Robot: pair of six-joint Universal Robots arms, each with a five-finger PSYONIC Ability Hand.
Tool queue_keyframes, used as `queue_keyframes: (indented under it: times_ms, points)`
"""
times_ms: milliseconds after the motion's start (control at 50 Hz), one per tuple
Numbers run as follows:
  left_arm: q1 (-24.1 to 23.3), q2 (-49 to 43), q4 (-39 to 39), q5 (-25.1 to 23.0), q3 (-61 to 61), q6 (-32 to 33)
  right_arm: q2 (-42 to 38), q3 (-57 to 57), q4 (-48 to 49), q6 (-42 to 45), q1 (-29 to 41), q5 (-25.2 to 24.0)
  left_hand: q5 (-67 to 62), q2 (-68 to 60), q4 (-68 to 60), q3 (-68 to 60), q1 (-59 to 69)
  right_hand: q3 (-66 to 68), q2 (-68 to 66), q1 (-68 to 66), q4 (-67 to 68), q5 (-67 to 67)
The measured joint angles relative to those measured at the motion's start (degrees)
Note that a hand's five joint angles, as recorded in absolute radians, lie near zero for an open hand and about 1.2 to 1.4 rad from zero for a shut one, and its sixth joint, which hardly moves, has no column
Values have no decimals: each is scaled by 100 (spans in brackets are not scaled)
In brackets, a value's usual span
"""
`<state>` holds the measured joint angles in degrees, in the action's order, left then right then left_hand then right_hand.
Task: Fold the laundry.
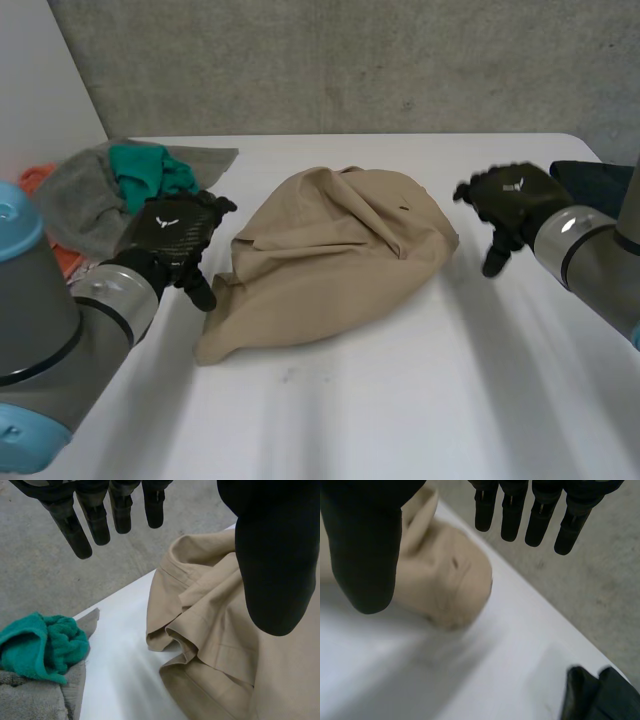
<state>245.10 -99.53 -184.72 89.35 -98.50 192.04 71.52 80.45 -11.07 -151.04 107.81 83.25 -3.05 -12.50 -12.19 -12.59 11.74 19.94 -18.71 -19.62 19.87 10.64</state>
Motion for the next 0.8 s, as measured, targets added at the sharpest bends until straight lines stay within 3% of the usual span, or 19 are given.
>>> queue_keyframes:
  times_ms: [120,180,360,540,600,620,740,800]
  points:
    - [102,73,382,-361,-57,319,-305,59,-840,666,14,152,-585,-611,-665,-589,743,215,-223,-247,229,207]
    - [144,-52,503,-500,-77,463,-536,73,-964,551,25,40,-960,-989,-1036,-979,1105,215,-223,-247,229,244]
    - [203,-882,592,-645,129,629,-1325,-233,-166,-729,444,-458,-1353,-1353,-1424,-1348,1457,177,-209,-226,178,49]
    - [118,-1514,520,-465,593,651,-2086,-1133,341,-1398,1007,-184,-1368,-1380,-1437,-1362,1473,176,-210,-226,143,-92]
    - [110,-1630,499,-374,717,675,-2228,-1333,377,-1467,1108,-48,-2022,-2064,-2115,-2057,2271,120,-206,-225,104,-128]
    - [107,-1731,483,-282,830,705,-2364,-1534,425,-1546,1212,93,-2738,-2830,-2865,-2813,3076,24,-197,-225,-7,-229]
    - [126,-2093,454,73,1220,872,-2703,-2021,642,-1811,1522,424,-4857,-4957,-5002,-4928,5064,-285,114,108,-259,-489]
    - [148,-2203,459,161,1328,918,-2830,-2162,766,-1889,1631,521,-5260,-5398,-5429,-5341,5367,-290,122,108,-266,-504]
